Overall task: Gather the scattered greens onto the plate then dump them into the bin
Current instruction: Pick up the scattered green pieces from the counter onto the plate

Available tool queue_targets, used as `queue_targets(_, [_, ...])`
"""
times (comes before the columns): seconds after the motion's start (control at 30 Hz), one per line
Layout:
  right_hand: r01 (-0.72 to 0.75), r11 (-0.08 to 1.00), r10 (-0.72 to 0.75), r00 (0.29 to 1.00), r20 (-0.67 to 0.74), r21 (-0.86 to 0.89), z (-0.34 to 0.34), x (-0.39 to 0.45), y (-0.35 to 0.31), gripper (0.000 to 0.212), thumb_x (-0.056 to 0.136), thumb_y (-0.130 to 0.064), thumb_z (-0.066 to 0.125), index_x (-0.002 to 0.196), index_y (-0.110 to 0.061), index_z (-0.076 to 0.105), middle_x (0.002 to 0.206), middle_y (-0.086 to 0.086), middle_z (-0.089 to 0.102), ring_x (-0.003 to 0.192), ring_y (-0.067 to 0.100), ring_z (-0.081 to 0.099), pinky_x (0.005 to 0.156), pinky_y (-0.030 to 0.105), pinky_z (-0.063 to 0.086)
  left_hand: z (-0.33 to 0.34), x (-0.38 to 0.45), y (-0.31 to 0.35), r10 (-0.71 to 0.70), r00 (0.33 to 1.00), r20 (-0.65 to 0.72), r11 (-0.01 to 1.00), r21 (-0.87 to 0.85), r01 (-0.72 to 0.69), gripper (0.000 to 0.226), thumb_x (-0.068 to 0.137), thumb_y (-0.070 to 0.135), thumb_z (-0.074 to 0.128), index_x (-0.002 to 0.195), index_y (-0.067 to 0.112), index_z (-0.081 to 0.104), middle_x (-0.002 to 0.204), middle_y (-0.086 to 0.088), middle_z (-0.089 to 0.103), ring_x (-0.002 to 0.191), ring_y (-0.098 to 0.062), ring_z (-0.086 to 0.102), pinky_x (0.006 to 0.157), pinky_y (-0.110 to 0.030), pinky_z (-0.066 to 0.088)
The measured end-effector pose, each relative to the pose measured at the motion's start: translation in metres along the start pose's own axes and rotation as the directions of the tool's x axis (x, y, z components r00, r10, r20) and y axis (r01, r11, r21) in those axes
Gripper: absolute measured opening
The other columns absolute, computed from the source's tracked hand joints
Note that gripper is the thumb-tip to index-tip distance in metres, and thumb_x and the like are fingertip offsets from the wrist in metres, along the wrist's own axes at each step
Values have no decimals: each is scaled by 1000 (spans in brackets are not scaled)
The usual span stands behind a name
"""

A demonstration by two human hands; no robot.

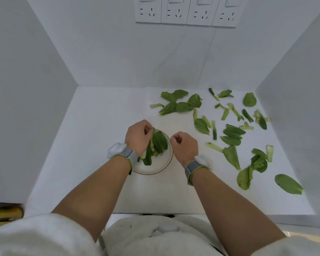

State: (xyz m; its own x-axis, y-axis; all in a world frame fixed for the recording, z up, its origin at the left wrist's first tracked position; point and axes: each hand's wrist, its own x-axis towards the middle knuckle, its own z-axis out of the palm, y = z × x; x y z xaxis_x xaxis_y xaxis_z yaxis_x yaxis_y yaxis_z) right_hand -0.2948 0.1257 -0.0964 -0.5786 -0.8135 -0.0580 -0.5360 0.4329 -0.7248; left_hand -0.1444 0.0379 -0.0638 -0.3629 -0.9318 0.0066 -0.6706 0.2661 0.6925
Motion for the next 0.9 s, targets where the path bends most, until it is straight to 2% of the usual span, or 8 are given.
queue_targets(0.13, [-72,997,72,997,-12,-19,-8,-3,10,12,87,-27,57,79,-20,64,79,-4,64,74,15,59,70,29,48,7,4,7,22,999,-31,1000,12,-21,11,95,18,51,99,17,61,80,3,64,76,-18,60,70,-33,51])
queue_targets(0.23, [-142,989,141,990,-12,-29,-14,-7,20,12,88,-26,57,81,-18,63,82,-2,65,76,17,58,72,30,48,14,4,18,78,996,-48,997,11,-77,18,91,6,49,106,16,54,73,3,52,66,-15,49,62,-29,43])
queue_targets(0.3, [-191,981,190,981,-43,-33,-19,-11,27,12,88,-25,57,80,-17,63,81,-1,65,75,17,58,70,29,46,22,5,26,151,988,-17,988,28,-150,28,86,-3,46,106,16,52,79,4,45,67,-15,43,61,-30,40])
queue_targets(0.47, [-291,956,283,949,-135,-41,-38,-30,51,13,87,-22,57,76,-17,62,79,1,65,74,19,57,70,31,47,53,5,49,262,963,62,965,-2,-262,37,80,-12,42,104,12,56,81,0,46,70,-20,46,65,-38,45])
queue_targets(0.6, [-349,936,331,919,-215,-54,-58,-47,78,18,87,-21,56,69,-22,54,71,-4,59,68,17,54,63,29,41,81,0,69,334,933,137,942,-27,-333,35,83,-13,41,100,13,58,81,-1,49,72,-21,51,65,-35,46])
queue_targets(0.77, [-420,908,396,855,-335,2,-78,-50,101,25,86,-23,52,61,-26,47,63,-8,52,62,17,49,55,27,37,103,-11,81,408,885,226,912,-53,-407,34,78,-16,46,91,12,60,87,2,42,70,-19,44,60,-28,38])
queue_targets(0.83, [-428,903,402,830,-388,20,-85,-46,112,24,86,-22,52,62,-25,49,71,-1,56,66,20,51,56,27,38,112,-14,88,431,860,274,899,-54,-434,33,77,-18,47,87,10,61,89,2,40,74,-19,44,63,-31,41])
queue_targets(0.9, [-402,915,363,837,-410,-10,-93,-40,124,17,87,-20,53,70,-18,54,81,5,56,71,24,52,63,29,41,123,-14,97,427,850,309,900,-50,-433,33,77,-19,47,86,9,63,93,-2,42,84,-22,48,73,-35,46])
